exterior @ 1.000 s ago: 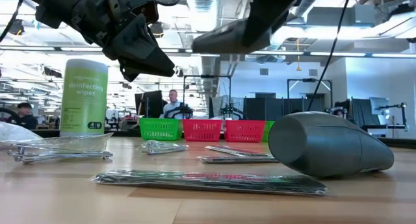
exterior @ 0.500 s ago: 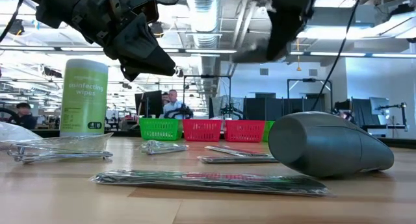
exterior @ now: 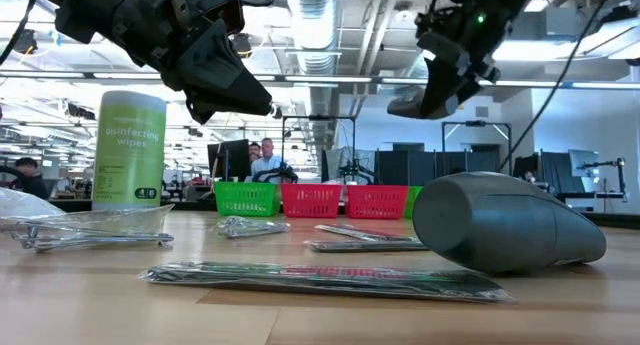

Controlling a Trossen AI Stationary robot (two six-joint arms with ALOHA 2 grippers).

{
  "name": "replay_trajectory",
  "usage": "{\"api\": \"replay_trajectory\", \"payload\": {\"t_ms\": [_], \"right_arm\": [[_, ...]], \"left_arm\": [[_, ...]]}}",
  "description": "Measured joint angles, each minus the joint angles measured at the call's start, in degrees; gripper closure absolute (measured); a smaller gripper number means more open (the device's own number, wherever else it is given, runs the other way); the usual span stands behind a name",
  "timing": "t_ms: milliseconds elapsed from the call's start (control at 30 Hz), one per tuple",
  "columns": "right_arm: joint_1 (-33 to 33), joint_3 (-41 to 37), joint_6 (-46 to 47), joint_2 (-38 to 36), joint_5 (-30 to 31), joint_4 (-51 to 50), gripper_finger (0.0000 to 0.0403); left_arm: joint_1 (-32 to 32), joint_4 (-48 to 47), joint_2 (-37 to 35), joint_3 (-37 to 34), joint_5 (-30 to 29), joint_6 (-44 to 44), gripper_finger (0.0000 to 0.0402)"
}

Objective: Pick & Place Travel size toiletries
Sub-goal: Put the black deodorant into the right green bin

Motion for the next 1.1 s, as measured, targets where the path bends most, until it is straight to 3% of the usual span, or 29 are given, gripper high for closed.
{"api": "replay_trajectory", "payload": {"t_ms": [200,667,1100], "right_arm": [[-7.26,-7.18,-3.66,-2.94,-4.53,11.78,0.0208],[-24.18,-17.16,-7.16,-2.58,-12.33,25.67,0.0208],[-34.06,-20.87,-9.01,-0.39,-19.00,33.83,0.0208]], "left_arm": [[0.00,0.19,0.00,-0.01,-0.33,0.00,0.0326],[0.00,0.85,0.00,0.00,-2.19,0.00,0.0326],[0.00,1.64,0.00,-0.02,-2.67,0.00,0.0326]]}}
